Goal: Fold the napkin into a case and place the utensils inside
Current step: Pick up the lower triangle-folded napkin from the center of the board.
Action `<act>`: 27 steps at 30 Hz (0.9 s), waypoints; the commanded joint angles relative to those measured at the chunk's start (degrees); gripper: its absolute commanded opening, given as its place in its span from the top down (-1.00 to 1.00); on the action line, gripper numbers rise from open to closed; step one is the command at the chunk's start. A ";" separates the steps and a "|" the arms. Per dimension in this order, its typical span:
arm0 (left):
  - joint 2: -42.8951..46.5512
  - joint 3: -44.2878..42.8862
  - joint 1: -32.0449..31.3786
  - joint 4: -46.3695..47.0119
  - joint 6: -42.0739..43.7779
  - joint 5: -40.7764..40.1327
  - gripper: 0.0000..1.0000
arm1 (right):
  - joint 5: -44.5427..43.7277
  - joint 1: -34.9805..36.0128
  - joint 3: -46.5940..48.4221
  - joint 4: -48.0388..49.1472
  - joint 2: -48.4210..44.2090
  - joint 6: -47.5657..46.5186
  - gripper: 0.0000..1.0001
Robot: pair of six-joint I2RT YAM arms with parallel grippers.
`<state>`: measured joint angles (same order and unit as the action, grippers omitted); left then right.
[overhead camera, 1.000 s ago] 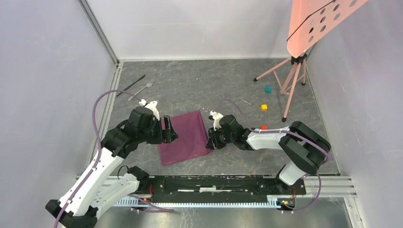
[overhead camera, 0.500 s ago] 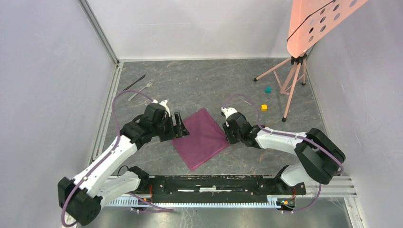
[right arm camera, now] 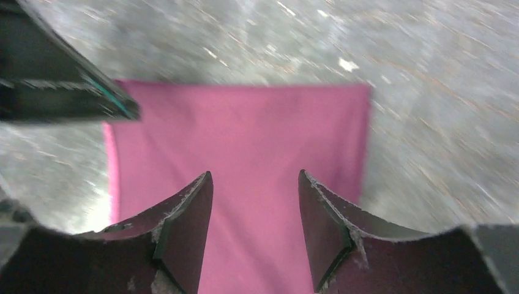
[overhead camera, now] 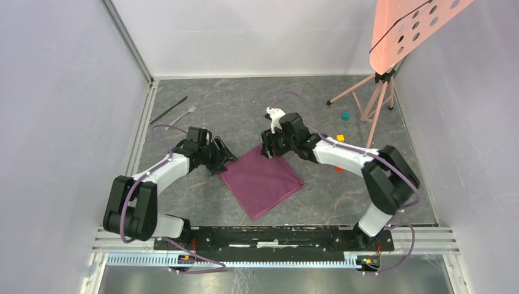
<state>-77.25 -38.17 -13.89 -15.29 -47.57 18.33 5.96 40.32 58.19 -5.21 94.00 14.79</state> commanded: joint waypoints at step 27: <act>1.95 -1.28 3.56 -3.70 10.38 1.11 -0.53 | 24.35 -12.74 6.15 14.70 15.76 3.17 -0.32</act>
<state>-79.42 -37.60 -10.63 -14.15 -42.30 18.35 33.71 26.48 63.81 16.19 116.05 22.17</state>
